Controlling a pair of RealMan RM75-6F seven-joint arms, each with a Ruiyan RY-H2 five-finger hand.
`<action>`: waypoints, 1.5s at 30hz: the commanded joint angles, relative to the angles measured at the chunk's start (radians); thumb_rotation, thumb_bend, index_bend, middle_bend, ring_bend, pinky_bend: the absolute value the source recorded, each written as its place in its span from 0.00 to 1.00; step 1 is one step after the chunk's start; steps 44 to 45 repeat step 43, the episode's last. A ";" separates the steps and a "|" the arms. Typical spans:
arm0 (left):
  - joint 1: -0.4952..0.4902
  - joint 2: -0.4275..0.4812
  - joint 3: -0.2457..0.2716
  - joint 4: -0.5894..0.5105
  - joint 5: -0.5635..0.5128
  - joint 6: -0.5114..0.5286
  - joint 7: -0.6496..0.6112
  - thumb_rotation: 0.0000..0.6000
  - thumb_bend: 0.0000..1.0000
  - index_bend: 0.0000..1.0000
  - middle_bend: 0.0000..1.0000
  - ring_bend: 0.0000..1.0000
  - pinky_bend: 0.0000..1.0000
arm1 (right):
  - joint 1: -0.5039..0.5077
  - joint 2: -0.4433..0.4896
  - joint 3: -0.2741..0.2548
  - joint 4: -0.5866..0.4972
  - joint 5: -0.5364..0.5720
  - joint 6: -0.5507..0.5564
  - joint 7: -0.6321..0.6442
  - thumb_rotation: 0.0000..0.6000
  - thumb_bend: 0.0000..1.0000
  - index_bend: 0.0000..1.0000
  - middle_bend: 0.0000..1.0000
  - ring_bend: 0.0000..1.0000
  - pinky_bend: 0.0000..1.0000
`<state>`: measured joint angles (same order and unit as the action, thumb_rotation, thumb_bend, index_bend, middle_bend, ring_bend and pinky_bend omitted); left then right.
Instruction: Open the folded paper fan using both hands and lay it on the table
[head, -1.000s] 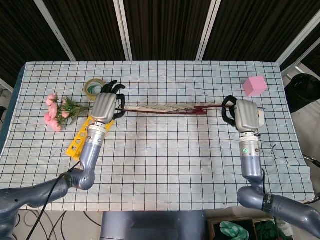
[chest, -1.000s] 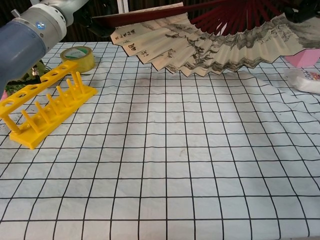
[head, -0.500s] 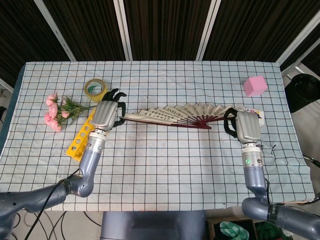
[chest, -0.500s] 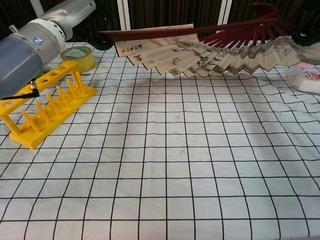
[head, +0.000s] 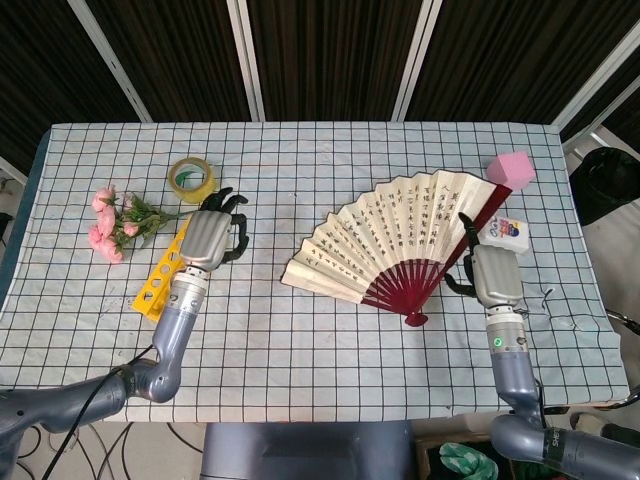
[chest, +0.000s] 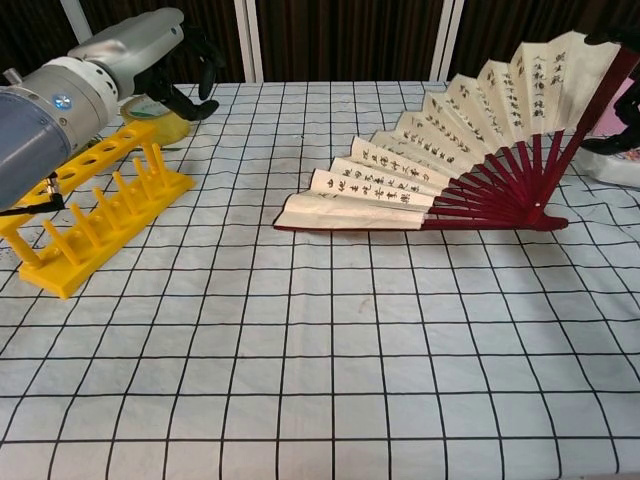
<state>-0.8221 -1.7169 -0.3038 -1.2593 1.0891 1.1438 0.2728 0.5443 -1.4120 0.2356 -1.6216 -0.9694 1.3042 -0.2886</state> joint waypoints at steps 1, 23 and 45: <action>0.013 0.011 0.018 -0.015 0.003 -0.006 0.015 1.00 0.37 0.71 0.25 0.09 0.16 | -0.020 0.003 -0.017 -0.024 -0.007 0.006 -0.008 1.00 0.18 0.00 0.86 0.93 0.86; 0.217 0.296 0.121 -0.323 0.105 0.121 -0.027 1.00 0.05 0.11 0.00 0.00 0.00 | -0.140 0.156 -0.099 -0.158 -0.098 0.082 -0.085 1.00 0.10 0.00 0.17 0.25 0.36; 0.680 0.591 0.359 -0.397 0.282 0.534 -0.156 1.00 0.02 0.01 0.00 0.00 0.00 | -0.442 0.381 -0.210 -0.103 -0.304 0.333 0.176 1.00 0.07 0.00 0.00 0.00 0.18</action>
